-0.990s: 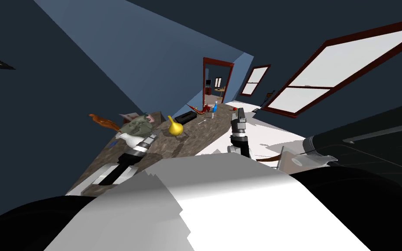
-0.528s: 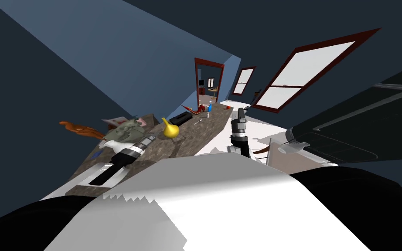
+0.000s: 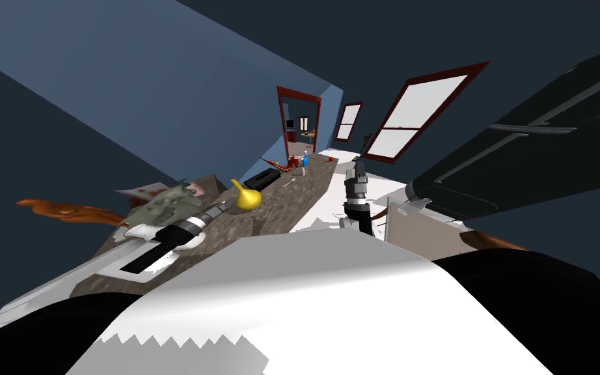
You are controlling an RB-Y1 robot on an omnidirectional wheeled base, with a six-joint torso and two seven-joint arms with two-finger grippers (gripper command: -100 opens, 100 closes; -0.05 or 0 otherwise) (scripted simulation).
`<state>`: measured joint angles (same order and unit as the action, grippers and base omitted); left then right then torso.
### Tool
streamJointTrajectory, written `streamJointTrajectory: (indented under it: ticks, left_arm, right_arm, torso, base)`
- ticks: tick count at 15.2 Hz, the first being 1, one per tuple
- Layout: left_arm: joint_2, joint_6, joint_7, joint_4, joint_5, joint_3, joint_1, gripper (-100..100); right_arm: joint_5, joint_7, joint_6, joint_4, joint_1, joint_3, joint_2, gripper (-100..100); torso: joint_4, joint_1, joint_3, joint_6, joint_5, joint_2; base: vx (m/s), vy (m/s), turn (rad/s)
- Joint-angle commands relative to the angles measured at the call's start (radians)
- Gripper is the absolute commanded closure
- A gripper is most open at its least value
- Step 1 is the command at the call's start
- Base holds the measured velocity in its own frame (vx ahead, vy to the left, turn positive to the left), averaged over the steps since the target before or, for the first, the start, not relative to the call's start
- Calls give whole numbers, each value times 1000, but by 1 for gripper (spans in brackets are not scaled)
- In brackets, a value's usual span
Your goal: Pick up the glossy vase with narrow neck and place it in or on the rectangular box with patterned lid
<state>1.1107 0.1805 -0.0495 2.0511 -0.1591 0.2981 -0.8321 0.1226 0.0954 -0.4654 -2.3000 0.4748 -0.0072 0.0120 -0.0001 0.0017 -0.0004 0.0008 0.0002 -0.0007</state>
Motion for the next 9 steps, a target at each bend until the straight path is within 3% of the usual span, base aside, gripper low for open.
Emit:
streamJointTrajectory:
  ticks: [1, 3, 5, 6, 9]
  left_arm:
    - [28, -13, 1, -9, -7, 6, -10, -100]
    - [84, -36, 1, -32, -22, 24, -35, -100]
    - [121, -47, 1, -43, -29, 32, -47, -100]
    - [121, -47, 1, -43, -29, 32, -47, -100]
    - [198, -76, 0, -71, -47, 54, -78, -100]
  right_arm:
    - [0, 0, 0, 0, 0, 0, 0, 0]
    - [0, 0, 0, 0, 0, 0, 0, 0]
    - [0, 0, 0, 0, 0, 0, 0, 0]
    - [0, 0, 0, 0, 0, 0, 0, 0]
    - [0, 0, 0, 0, 0, 0, 0, 0]
  torso:
    - [0, 0, 0, 0, 0, 0]
    - [0, 0, 0, 0, 0, 0]
    - [0, 0, 0, 0, 0, 0]
    - [0, 0, 0, 0, 0, 0]
    - [0, 0, 0, 0, 0, 0]
  base:
    - [-12, 16, -168]
    - [-13, 12, -276]
    - [-17, 16, -199]
    - [-14, 15, -139]
    - [-17, 11, -277]
